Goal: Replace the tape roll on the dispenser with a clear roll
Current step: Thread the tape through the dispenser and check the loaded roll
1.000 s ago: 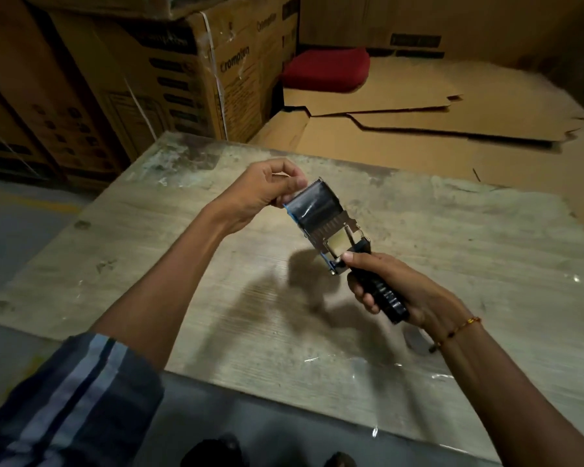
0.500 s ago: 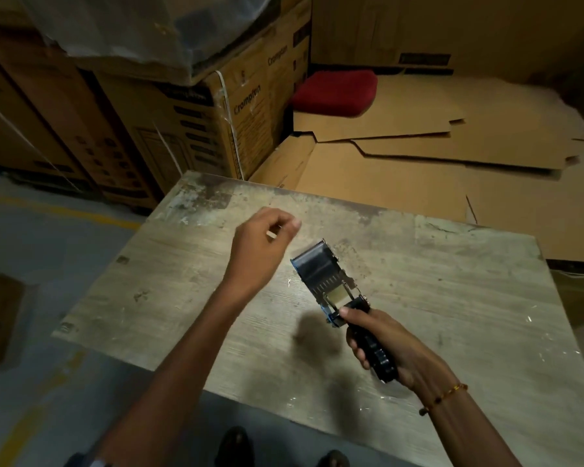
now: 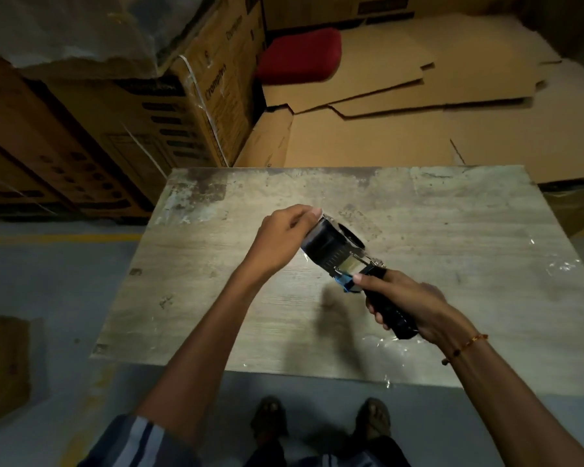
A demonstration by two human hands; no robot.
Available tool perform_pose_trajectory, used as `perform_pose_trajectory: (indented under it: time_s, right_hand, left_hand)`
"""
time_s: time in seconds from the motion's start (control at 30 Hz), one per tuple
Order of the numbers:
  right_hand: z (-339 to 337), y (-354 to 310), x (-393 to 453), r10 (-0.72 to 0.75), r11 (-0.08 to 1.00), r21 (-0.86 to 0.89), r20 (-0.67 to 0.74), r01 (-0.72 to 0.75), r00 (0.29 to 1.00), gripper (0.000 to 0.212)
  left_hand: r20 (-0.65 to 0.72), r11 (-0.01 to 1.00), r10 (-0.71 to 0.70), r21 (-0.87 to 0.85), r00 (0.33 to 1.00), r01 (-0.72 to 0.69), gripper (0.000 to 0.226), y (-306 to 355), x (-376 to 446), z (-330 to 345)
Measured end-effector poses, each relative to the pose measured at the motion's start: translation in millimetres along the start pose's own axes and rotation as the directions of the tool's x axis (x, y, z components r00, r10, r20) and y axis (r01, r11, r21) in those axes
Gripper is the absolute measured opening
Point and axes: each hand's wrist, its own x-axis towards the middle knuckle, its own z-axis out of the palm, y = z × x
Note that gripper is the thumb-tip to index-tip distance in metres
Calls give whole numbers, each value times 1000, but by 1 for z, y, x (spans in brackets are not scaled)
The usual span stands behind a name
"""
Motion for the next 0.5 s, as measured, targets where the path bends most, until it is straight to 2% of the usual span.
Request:
perform_pose_trajectory:
  time_s: [0.13, 0.3, 0.33, 0.5]
  right_hand:
    - [33, -2, -10, -4, 1000, 20, -73, 5, 997, 38]
    - [71, -4, -26, -58, 998, -48, -216, 49, 975, 35]
    - [76, -2, -27, -69, 996, -65, -242, 55, 968, 35]
    - [99, 8, -29, -146, 989, -78, -374, 126, 916, 31]
  left_hand:
    - [83, 998, 30, -54, 996, -26, 74, -11, 7, -24]
    - [181, 999, 26, 14, 983, -29, 80, -23, 10, -40]
    - [196, 999, 21, 33, 980, -28, 76, -26, 10, -41]
    - [176, 994, 31, 98, 984, -48, 19, -40, 6, -43]
